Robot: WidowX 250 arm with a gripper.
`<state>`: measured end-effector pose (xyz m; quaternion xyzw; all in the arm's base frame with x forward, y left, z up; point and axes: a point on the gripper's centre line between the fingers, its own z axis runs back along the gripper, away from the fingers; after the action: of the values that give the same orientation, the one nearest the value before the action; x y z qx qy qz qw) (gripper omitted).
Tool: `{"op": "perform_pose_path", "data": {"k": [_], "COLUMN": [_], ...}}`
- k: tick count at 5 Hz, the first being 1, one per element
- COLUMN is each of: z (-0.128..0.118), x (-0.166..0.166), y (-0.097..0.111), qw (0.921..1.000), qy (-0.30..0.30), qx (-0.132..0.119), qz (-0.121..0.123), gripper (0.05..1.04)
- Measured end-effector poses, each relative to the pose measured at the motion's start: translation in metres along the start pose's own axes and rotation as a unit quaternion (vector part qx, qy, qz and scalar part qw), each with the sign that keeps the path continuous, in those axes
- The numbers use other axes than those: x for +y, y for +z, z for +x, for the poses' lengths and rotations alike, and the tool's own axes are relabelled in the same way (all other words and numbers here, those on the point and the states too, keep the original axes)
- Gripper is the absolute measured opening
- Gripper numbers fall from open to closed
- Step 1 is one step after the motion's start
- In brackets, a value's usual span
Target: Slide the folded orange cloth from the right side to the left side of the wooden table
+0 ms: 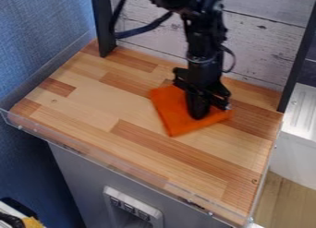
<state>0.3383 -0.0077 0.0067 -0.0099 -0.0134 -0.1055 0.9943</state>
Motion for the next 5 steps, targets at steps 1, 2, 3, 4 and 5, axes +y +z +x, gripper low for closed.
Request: {"op": "perform_pose_path", "data": {"k": [1, 2, 3, 4, 5], "z": [-0.012, -0.028, -0.040, -0.046, -0.047], "x": [0.024, 0.046, 0.059, 0.070, 0.083], "y": [0.001, 0.001, 0.002, 0.002, 0.005], "qw": [0.9995, 0.9980, 0.9968, 0.9955, 0.9946], "qy": [0.032, 0.062, 0.077, 0.090, 0.100], "qx": [0.005, 0.013, 0.022, 0.027, 0.028], "qz": [-0.002, -0.002, 0.000, 0.003, 0.006], "gripper": [0.059, 0.059, 0.058, 0.058, 0.058]}}
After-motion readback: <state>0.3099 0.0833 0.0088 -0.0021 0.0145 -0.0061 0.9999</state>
